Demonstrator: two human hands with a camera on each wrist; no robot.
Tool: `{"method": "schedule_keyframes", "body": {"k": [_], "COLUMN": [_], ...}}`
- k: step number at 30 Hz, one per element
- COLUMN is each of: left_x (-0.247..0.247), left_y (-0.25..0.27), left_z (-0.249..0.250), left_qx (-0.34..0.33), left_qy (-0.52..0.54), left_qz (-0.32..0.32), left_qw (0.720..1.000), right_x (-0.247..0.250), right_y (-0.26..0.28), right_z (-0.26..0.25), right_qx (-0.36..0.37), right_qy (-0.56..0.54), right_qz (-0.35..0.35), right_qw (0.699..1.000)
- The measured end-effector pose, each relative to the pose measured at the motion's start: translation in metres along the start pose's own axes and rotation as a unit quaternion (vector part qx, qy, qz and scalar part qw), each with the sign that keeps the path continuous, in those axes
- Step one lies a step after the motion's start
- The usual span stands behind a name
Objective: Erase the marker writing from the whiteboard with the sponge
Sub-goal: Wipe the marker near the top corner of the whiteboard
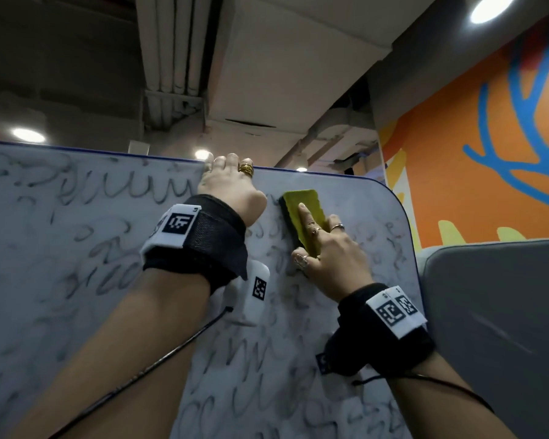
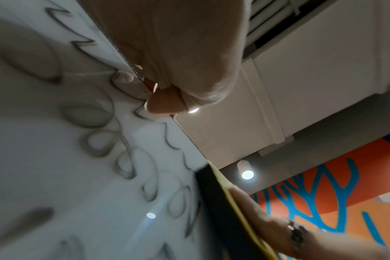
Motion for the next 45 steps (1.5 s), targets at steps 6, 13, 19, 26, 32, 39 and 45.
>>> {"method": "schedule_keyframes", "body": {"k": [6,13,19,26,32,39,45], "left_x": [0.001,0.001,-0.001,0.001,0.008,0.01,0.013], "left_y": [0.001,0.002,0.001,0.001,0.003,-0.002,0.001], "left_z": [0.002,0.005,0.003,0.004,0.005,0.001,0.006], "left_qx": [-0.02,-0.005,-0.005,0.002,0.005,0.024,0.013], "left_qy": [-0.022,-0.007,-0.019,-0.034,-0.017,-0.009,-0.063], "left_qz": [0.014,0.021,0.024,0.002,0.004,-0.01,-0.017], "left_qw": [0.999,1.0,1.0,0.999,1.0,1.0,0.998], "right_x": [0.011,0.005,0.013,0.022,0.02,0.031,0.027], "right_y": [-0.003,0.0,0.001,-0.009,0.002,-0.004,-0.002], "right_z": [0.066,0.017,0.058,0.009,-0.006,0.013,-0.017], "right_qx": [-0.131,-0.01,-0.063,-0.04,0.005,-0.096,-0.003], "right_qy": [-0.014,-0.019,0.016,-0.022,0.025,-0.034,0.016], "right_qz": [0.017,-0.01,-0.011,-0.014,-0.023,-0.005,-0.006], "right_qw": [0.991,1.0,0.998,0.999,0.999,0.995,1.0]}}
Point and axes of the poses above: each hand's wrist, its own y-axis away from the middle knuckle, its own x-axis out of the back of the hand, z = x × y, the point moved 5 cm from there along -y, towards the middle knuckle, and after that the axes turned 5 degrees about y, right-handed, at the moved point
